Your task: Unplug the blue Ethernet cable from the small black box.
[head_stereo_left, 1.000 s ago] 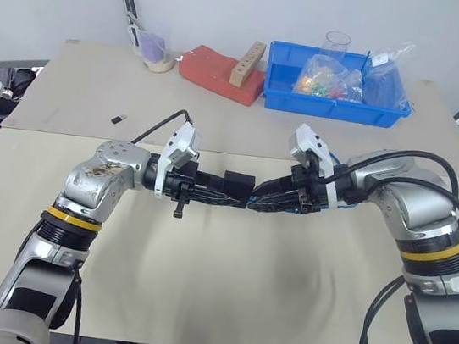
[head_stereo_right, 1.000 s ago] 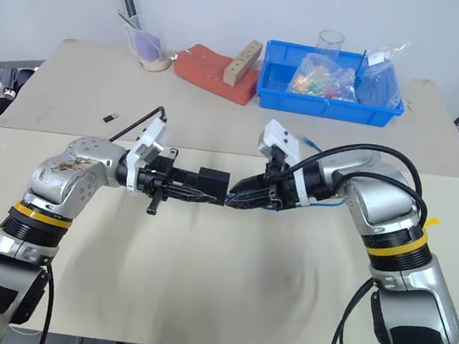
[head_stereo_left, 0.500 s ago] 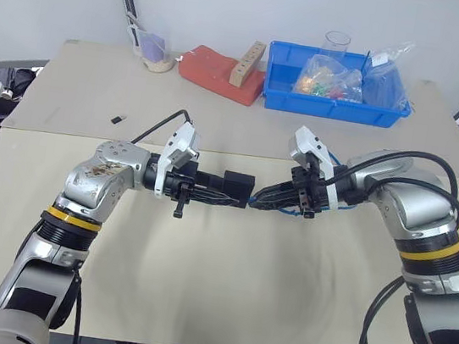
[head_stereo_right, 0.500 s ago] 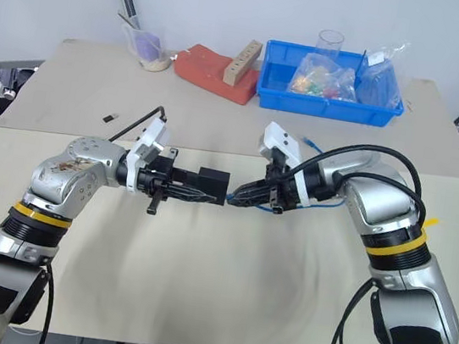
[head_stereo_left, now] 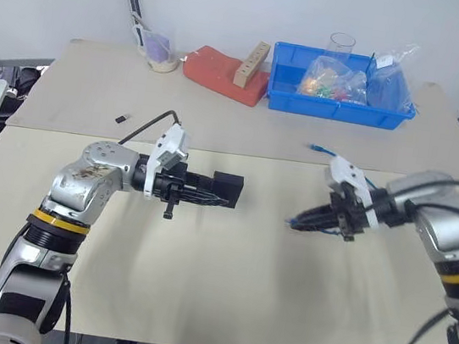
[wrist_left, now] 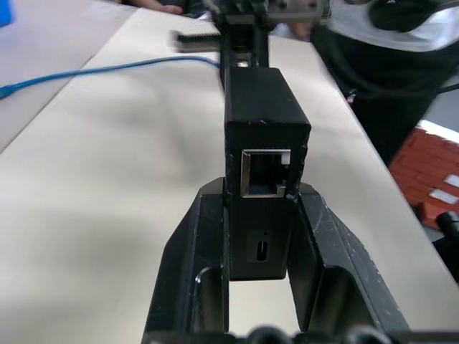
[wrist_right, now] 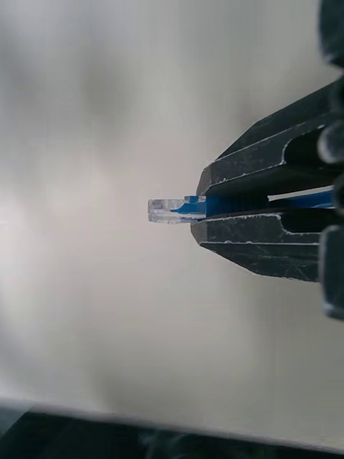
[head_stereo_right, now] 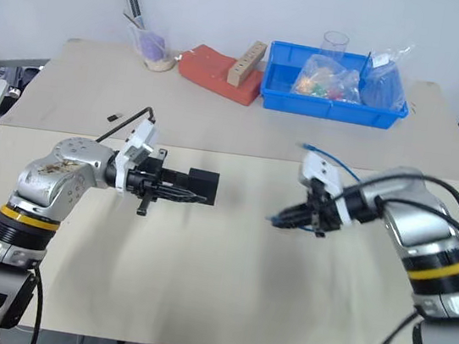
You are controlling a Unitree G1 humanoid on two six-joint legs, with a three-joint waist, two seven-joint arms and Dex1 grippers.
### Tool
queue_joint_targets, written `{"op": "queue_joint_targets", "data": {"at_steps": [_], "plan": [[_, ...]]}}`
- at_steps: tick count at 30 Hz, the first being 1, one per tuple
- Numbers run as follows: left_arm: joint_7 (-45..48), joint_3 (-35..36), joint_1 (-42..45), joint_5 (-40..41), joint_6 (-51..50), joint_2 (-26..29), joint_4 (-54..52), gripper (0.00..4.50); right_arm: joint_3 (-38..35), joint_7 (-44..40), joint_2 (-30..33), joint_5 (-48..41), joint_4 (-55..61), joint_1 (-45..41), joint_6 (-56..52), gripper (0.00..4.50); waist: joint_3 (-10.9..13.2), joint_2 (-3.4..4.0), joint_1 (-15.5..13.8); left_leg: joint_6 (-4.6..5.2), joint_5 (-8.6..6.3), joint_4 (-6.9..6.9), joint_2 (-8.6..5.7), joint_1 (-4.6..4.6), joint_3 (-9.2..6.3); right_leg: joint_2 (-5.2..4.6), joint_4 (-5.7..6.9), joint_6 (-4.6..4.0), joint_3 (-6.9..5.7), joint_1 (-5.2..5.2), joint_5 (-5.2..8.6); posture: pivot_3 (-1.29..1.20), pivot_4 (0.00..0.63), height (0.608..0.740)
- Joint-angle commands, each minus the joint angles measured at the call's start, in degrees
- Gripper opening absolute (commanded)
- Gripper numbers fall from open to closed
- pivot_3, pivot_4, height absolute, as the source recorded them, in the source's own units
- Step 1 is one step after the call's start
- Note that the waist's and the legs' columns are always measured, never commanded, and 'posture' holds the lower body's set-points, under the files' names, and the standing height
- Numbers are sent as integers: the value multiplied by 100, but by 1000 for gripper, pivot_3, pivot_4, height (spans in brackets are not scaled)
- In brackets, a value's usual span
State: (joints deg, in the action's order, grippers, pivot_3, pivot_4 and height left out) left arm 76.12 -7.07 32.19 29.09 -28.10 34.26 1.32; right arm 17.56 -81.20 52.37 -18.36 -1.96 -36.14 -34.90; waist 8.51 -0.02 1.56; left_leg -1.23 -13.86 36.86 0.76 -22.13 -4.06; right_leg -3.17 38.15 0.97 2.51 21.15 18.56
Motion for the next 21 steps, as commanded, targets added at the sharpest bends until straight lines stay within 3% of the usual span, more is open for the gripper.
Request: {"op": "queue_joint_targets", "data": {"at_steps": [1,4,6,11,16,21], "plan": [[-305,173,-198,-126,374,-97,-178,573,-217,623,-264,369,64,252,772,33,0,0,52,0,0,-1,1,1,1,1,2,0,2,1,0,0,150,740],[-624,232,-410,-212,565,-225,-224,573,-212,1028,-474,679,57,488,1132,33,0,0,76,0,0,-2,6,3,0,5,7,0,3,1,0,0,150,740],[-761,267,-483,-232,647,-280,-250,573,-183,922,-450,703,115,567,1156,1003,0,0,68,0,0,-2,5,0,0,4,6,0,3,1,0,0,150,740],[-1121,439,-490,-256,767,-338,-127,573,-403,779,-341,503,407,583,976,2715,0,0,14,-1,0,1,0,-1,0,-1,2,0,1,-1,0,0,150,740],[-1646,727,-695,-369,1047,-450,104,573,-1189,983,-399,-463,1372,539,5,4392,0,1,-26,0,0,1,1,0,0,-1,2,0,3,0,0,0,150,740],[-2389,834,-899,-964,2183,-916,1056,573,-1955,2080,-1005,-1648,2504,509,-1397,4474,0,1,-76,0,0,-1,2,4,-2,0,5,0,2,-3,0,0,150,740]]}}
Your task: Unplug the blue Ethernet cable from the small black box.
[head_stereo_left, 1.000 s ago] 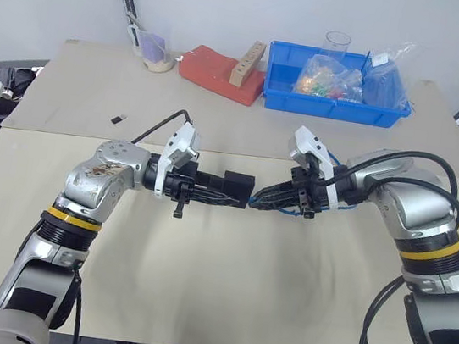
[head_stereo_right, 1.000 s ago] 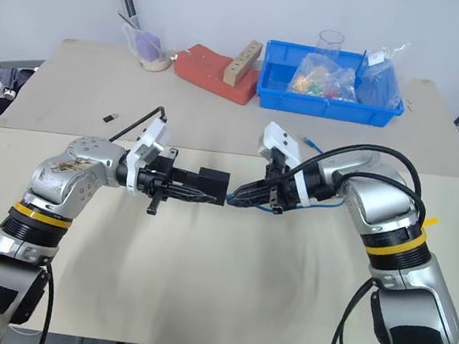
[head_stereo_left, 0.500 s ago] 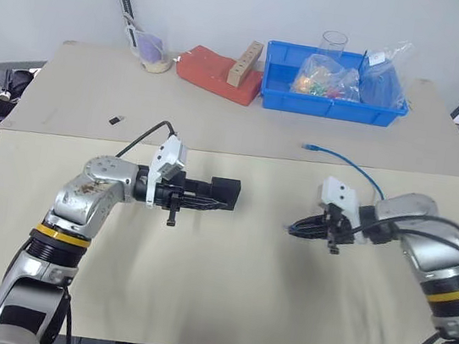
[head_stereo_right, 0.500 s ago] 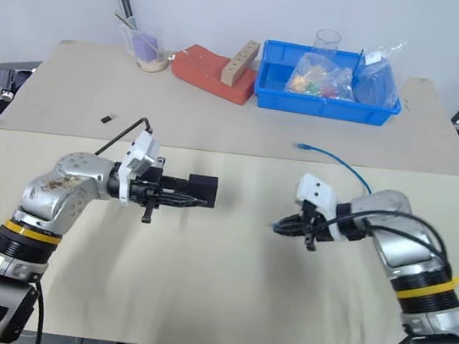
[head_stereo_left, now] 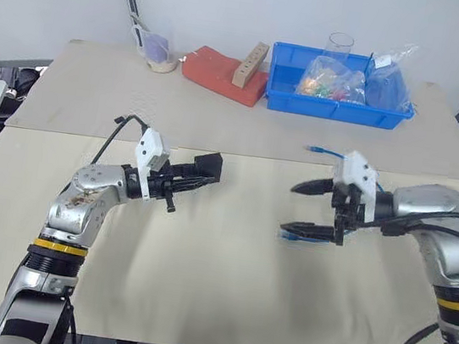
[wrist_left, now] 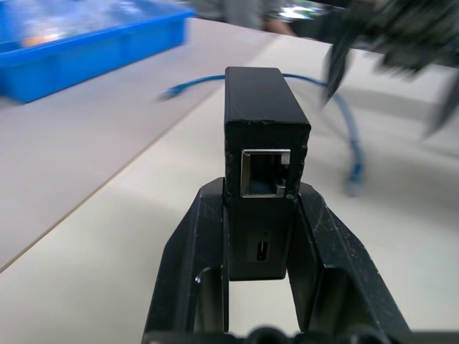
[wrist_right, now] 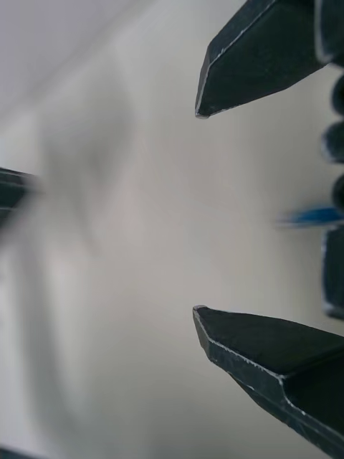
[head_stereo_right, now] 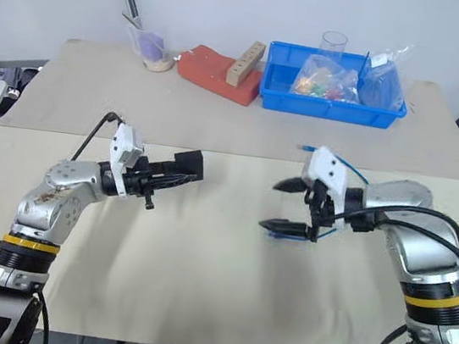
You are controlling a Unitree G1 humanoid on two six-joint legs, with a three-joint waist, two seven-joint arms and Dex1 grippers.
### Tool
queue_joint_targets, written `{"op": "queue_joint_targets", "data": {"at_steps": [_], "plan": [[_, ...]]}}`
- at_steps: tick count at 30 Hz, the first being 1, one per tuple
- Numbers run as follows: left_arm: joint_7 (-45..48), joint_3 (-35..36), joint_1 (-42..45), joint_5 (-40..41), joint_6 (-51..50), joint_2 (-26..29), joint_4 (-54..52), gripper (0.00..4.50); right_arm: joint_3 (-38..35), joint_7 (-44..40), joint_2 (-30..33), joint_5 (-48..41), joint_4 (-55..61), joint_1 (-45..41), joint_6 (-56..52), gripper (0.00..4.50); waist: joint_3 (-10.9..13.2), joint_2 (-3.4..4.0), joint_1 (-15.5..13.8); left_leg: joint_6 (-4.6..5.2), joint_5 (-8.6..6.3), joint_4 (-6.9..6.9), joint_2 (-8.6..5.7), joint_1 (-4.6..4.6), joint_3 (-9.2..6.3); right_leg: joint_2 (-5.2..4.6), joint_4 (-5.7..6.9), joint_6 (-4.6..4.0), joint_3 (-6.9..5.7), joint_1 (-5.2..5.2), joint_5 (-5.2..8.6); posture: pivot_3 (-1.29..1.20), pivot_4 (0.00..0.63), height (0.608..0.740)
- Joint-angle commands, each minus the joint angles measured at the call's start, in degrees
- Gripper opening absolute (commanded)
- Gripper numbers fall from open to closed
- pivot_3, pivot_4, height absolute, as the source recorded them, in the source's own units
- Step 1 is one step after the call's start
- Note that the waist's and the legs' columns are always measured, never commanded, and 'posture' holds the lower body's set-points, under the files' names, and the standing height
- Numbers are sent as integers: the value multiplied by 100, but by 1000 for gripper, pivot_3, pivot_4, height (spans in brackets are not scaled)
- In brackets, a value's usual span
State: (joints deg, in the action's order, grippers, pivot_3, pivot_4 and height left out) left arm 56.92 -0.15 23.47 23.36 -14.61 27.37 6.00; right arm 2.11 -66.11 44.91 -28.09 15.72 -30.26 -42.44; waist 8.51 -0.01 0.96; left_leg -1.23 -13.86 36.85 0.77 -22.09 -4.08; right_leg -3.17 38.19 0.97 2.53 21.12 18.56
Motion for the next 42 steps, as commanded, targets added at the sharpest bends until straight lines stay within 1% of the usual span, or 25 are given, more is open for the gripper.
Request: {"op": "queue_joint_targets", "data": {"at_steps": [1,5,12,14,15,18,20,21,23,25,28,29,33,35,37,42], "plan": [[-617,153,-17,-540,1137,-334,856,573,-468,772,-367,-780,903,-76,-781,4474,0,0,-26,0,0,1,0,-1,0,0,0,0,-1,0,0,0,150,740],[-1270,209,229,-974,2119,-768,2021,573,-493,1501,-629,-720,1262,55,-885,4474,0,-1,-59,0,0,2,-6,-6,0,-6,-2,0,-2,1,0,0,150,740],[-1692,102,573,-1404,3152,-1207,3414,573,-467,2054,-634,-598,1385,408,-674,4474,-2,0,-102,0,0,4,-18,-6,2,-15,-1,0,-7,1,0,0,150,740],[-1718,111,636,-1440,3312,-1274,3627,1597,-464,2118,-603,-576,1375,431,-635,4500,-4,4,-104,1,1,4,-19,-4,2,-15,2,0,-7,0,0,0,150,740],[-1687,121,652,-1422,3336,-1286,3680,1846,-463,2135,-585,-561,1358,431,-620,4500,-5,5,-107,2,2,4,-19,-1,2,-15,3,0,-7,-2,0,0,150,740],[-1630,144,674,-1388,3403,-1301,3797,3299,-451,2172,-542,-541,1335,456,-576,4500,-6,6,-117,2,2,4,-22,4,1,-15,2,1,-8,-9,0,0,150,740],[-1604,174,578,-1361,3380,-1246,3704,4349,-448,2182,-503,-531,1373,525,-555,4500,-6,5,-117,3,2,4,-23,4,1,-16,2,1,-8,-10,0,0,150,740],[-1588,199,493,-1327,3327,-1198,3572,4435,-456,2182,-475,-523,1397,582,-538,4500,-6,5,-114,3,2,4,-23,4,1,-16,2,1,-8,-10,0,0,150,740],[-1493,267,160,-1179,2995,-1010,2937,4435,-515,2140,-369,-480,1397,770,-441,4500,-6,4,-91,3,2,3,-21,4,1,-15,1,1,-7,-10,0,0,150,740],[-1284,323,-350,-887,2332,-693,1836,4435,-622,2054,-217,-419,1355,1001,-288,4500,-7,5,-7,3,2,-2,-18,3,0,-13,-1,1,-6,-9,0,0,150,740],[-1075,435,-1056,-585,1173,54,234,4435,-831,1964,-13,-374,1250,1289,-86,4500,-6,4,133,11,-3,-12,-2,3,-2,0,25,0,4,-3,0,0,150,740],[-1086,458,-1176,-529,884,221,-84,4435,-873,1948,21,-376,1220,1337,-43,4500,-6,5,146,11,-3,-13,2,4,-5,4,26,0,3,-2,0,0,150,740],[-877,1051,-1493,246,-733,1377,-1709,4435,-1206,1823,213,-337,1010,1640,197,4500,1,-2,101,11,-3,-13,4,11,-18,9,19,1,-4,-4,1,0,150,740],[-869,1205,-1521,437,-1082,1645,-2091,4435,-1274,1812,230,-381,981,1703,212,4500,0,0,74,11,-3,-13,0,8,-20,6,14,2,-3,-5,1,0,150,740],[-913,1261,-1525,439,-1237,1811,-2318,4435,-1294,1837,227,-379,955,1756,245,4500,-2,7,61,11,-3,-13,-4,11,-14,-1,-2,2,2,-10,2,0,150,740],[-973,1193,-1463,419,-1355,1741,-2363,4435,-1172,1913,188,-303,864,1666,275,4500,0,4,36,11,-3,-14,-3,8,-8,2,-11,2,4,-11,2,0,150,740]]}}
